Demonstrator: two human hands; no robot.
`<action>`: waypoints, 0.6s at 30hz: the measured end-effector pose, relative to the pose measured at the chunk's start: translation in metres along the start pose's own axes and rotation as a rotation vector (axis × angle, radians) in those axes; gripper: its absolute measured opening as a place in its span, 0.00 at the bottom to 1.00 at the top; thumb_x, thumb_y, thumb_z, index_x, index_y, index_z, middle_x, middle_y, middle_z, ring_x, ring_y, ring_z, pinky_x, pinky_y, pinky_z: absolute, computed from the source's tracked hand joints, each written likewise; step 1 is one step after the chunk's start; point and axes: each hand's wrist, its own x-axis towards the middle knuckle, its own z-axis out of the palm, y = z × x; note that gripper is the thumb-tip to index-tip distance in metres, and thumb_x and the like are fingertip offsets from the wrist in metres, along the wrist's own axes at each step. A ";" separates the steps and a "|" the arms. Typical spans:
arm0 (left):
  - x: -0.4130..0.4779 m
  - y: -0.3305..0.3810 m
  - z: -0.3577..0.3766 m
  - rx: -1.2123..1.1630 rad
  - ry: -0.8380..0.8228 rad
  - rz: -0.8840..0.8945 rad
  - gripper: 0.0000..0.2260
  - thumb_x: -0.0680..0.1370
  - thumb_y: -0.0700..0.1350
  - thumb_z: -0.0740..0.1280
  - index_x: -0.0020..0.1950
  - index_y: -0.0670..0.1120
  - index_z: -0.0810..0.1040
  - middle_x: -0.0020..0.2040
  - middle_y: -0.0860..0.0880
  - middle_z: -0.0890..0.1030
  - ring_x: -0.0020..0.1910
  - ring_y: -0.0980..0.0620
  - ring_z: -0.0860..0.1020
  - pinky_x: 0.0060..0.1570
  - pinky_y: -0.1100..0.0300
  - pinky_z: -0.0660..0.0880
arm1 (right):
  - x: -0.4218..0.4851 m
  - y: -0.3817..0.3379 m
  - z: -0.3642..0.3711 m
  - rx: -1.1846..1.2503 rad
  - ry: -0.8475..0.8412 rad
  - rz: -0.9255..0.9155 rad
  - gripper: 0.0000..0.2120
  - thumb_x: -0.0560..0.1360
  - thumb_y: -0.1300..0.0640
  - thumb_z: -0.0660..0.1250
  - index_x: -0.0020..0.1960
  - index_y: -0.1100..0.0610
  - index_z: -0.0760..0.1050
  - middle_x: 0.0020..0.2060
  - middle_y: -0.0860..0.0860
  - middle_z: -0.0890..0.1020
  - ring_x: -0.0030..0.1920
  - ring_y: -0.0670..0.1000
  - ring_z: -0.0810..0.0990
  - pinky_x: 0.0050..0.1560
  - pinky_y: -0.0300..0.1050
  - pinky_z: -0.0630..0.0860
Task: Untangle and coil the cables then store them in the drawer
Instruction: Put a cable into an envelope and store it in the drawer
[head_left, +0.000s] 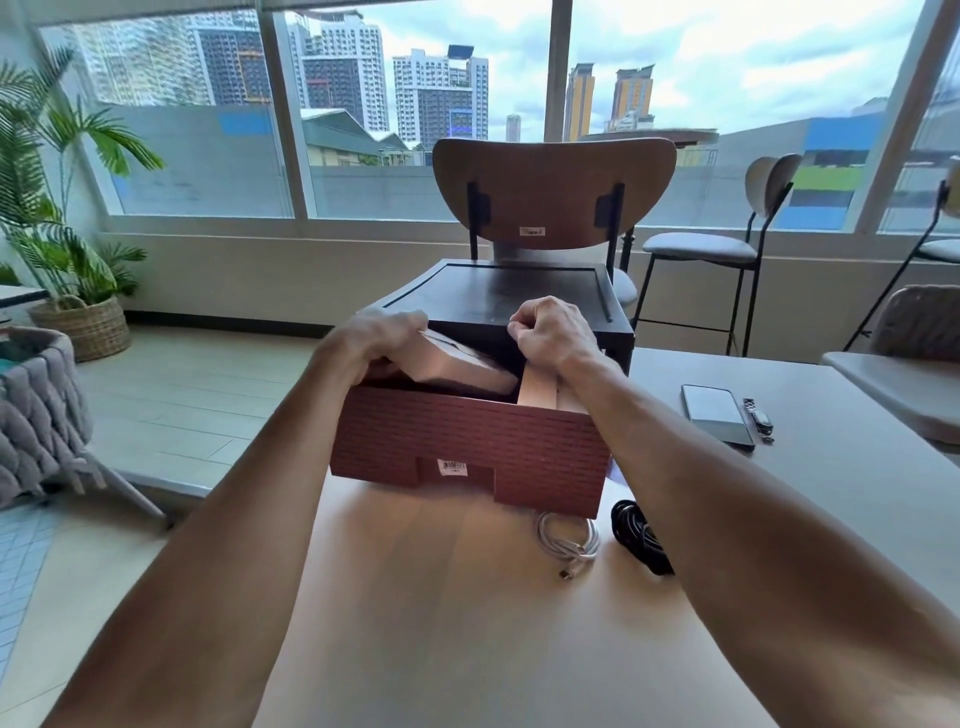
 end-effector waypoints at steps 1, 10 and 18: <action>-0.004 0.004 -0.006 -0.016 0.011 0.005 0.09 0.76 0.51 0.67 0.45 0.45 0.77 0.42 0.46 0.80 0.37 0.51 0.77 0.36 0.61 0.72 | -0.001 -0.001 -0.003 0.007 -0.042 0.006 0.09 0.80 0.50 0.65 0.51 0.51 0.83 0.53 0.50 0.82 0.56 0.53 0.79 0.52 0.45 0.74; -0.041 0.027 -0.038 -0.250 -0.036 0.158 0.09 0.72 0.50 0.69 0.33 0.48 0.81 0.35 0.46 0.73 0.38 0.50 0.72 0.37 0.59 0.68 | -0.038 0.005 -0.035 0.766 -0.319 -0.012 0.29 0.75 0.39 0.69 0.72 0.49 0.70 0.61 0.51 0.80 0.61 0.49 0.80 0.65 0.54 0.75; -0.079 -0.001 0.018 -0.455 -0.279 0.471 0.19 0.81 0.62 0.60 0.66 0.54 0.75 0.56 0.50 0.81 0.59 0.49 0.80 0.61 0.46 0.77 | -0.113 0.039 -0.088 1.042 -0.240 -0.089 0.25 0.75 0.62 0.71 0.70 0.53 0.68 0.59 0.58 0.81 0.59 0.57 0.82 0.54 0.58 0.81</action>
